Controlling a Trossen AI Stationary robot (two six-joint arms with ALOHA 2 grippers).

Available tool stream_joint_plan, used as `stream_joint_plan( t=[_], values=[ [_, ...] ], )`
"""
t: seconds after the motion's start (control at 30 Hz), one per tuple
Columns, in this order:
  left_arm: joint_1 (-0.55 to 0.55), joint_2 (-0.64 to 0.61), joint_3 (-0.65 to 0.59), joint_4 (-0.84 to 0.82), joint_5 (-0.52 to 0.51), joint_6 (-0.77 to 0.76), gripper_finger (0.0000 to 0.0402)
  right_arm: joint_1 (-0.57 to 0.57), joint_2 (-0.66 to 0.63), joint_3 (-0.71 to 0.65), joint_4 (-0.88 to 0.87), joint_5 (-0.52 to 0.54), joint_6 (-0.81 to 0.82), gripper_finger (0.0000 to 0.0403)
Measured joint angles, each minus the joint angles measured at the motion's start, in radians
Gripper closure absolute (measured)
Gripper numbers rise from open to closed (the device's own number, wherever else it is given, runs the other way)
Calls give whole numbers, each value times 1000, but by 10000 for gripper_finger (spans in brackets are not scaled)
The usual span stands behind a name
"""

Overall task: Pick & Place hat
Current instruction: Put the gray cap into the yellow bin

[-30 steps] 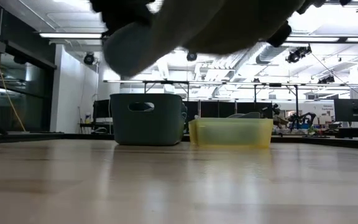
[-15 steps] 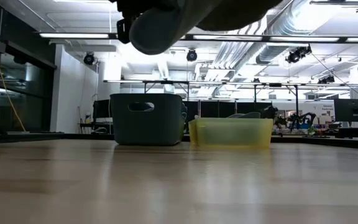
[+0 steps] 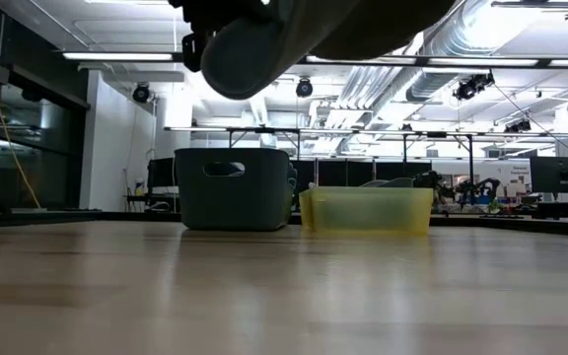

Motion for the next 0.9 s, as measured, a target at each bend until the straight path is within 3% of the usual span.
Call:
stream_joint_plan(
  t=[0.23,0.6,0.73,0.9],
  values=[
    [0,0,0,-6,0,2,396,-6,87,28,13,-122,4,192],
    [0,0,0,-7,-4,11,396,-5,147,28,89,-176,23,199],
    [0,0,0,-7,-11,11,396,-5,147,28,121,-185,31,231],
    [0,0,0,-7,-11,11,396,-5,147,27,125,-183,27,313]
  ],
)
